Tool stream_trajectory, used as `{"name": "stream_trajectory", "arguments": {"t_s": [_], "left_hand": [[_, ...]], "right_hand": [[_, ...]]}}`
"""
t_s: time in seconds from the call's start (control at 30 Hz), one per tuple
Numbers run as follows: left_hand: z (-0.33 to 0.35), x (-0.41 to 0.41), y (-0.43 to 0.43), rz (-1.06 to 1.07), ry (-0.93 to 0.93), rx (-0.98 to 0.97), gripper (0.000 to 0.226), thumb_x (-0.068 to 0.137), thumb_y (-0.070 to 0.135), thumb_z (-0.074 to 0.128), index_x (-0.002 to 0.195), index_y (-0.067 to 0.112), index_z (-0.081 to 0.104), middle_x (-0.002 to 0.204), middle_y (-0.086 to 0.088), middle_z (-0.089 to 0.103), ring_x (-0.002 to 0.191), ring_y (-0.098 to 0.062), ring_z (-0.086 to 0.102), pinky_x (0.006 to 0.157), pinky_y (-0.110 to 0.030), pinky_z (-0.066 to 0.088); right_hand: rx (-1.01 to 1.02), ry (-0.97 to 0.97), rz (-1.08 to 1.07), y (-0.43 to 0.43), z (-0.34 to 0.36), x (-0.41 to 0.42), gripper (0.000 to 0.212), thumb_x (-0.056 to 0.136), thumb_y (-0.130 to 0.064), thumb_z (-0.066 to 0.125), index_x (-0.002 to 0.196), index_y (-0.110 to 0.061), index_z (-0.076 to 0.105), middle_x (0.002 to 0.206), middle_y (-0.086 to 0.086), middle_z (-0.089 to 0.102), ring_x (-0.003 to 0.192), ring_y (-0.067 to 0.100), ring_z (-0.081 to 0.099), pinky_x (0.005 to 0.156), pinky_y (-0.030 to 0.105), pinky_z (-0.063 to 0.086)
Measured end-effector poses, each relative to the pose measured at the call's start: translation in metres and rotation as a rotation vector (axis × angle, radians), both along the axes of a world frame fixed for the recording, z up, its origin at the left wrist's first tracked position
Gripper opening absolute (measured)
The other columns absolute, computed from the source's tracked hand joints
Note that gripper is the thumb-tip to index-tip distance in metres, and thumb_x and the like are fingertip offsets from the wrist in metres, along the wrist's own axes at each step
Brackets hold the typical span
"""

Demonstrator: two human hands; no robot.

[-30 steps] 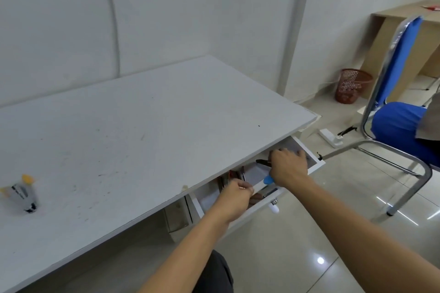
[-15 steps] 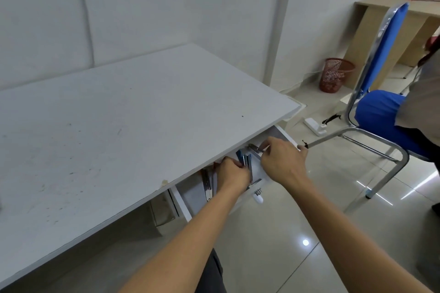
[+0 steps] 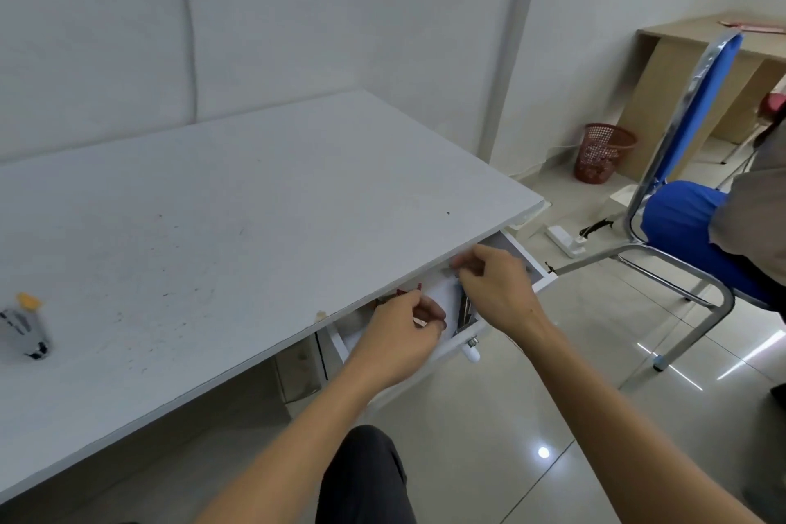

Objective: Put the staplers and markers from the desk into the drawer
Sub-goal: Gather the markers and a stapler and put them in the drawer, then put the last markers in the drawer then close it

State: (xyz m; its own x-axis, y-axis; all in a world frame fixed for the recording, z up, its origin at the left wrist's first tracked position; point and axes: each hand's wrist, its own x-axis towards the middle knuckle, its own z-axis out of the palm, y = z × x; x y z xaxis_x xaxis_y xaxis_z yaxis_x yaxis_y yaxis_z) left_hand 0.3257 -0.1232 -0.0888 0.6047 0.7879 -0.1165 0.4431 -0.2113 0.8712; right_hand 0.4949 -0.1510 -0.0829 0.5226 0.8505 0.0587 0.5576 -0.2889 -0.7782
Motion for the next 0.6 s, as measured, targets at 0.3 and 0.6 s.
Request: {"name": "stream_trajectory", "arguments": {"t_s": [0.3,0.6], "left_hand": [[0.043,-0.137,0.003,0.204,-0.039,0.15,0.006,0.09,0.031,0.062,0.092,0.036,0.062,0.093,0.016,0.069,0.078,0.005,0.063,0.059,-0.01,0.045],[0.041,-0.278,0.03,0.558,-0.018,0.197,0.007,0.089,0.026,0.063,0.092,0.032,0.064,0.093,0.015,0.068,0.079,0.001,0.062,0.063,-0.016,0.041]], "right_hand": [[0.116,0.115,0.266,0.023,0.05,-0.1,0.025,0.087,-0.016,0.054,0.103,-0.033,0.064,0.09,-0.006,0.071,0.07,0.004,0.071,0.051,0.023,0.052],[0.053,0.098,0.487,0.061,0.054,-0.227,0.022,0.088,-0.021,0.055,0.104,-0.034,0.062,0.094,-0.006,0.07,0.07,0.003,0.071,0.064,0.033,0.056]]}}
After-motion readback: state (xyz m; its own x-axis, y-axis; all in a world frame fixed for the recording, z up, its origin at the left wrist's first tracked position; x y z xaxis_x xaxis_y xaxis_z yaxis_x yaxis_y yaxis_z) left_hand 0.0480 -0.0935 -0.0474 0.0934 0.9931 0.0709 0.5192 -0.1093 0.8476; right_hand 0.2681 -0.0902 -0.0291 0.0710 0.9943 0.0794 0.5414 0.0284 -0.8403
